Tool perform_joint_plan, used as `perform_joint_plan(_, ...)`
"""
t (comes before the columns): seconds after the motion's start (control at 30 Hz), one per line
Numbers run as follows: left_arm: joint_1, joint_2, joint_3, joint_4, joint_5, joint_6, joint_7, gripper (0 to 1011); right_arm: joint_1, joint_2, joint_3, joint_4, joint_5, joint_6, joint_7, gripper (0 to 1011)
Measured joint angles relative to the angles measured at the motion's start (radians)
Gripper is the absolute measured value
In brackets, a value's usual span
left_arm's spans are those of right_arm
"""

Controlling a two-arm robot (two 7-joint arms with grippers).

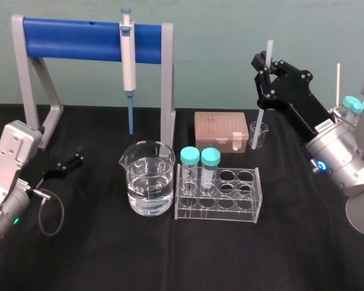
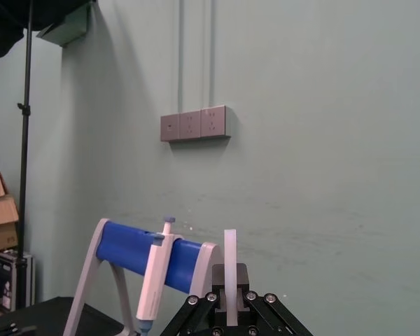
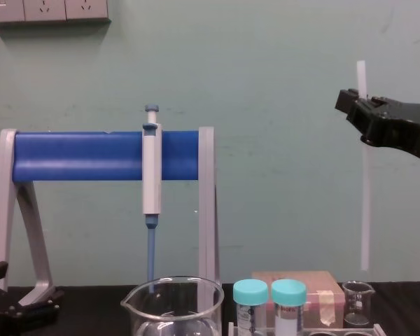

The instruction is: Pick up the stirring rod with one hand, then place it down.

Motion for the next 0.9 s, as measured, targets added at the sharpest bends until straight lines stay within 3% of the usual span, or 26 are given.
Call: perform_joint_plan(0.9, 0.0, 0.0, 0.0, 0.0, 0.0, 0.0, 0.0, 1000, -0.026, 0.01, 0.022, -0.021, -0.015, 0.002, -0.011, 67)
